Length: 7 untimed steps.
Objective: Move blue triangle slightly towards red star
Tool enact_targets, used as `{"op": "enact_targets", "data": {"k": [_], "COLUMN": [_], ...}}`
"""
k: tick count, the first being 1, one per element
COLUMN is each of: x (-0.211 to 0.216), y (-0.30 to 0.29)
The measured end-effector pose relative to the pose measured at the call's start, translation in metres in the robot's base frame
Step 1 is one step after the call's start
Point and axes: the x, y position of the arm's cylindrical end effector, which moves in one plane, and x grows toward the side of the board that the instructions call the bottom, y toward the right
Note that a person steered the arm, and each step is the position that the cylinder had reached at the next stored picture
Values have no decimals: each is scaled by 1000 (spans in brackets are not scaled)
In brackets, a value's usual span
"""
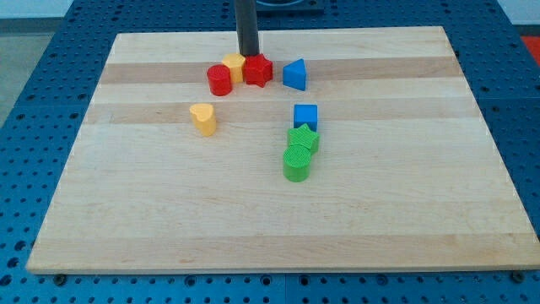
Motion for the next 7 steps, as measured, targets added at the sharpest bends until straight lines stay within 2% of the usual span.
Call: {"op": "enact_targets", "data": {"k": [2, 3, 5, 6, 7], "x": [-18, -38, -27, -31, -15], "y": [16, 49, 82, 118, 135]}}
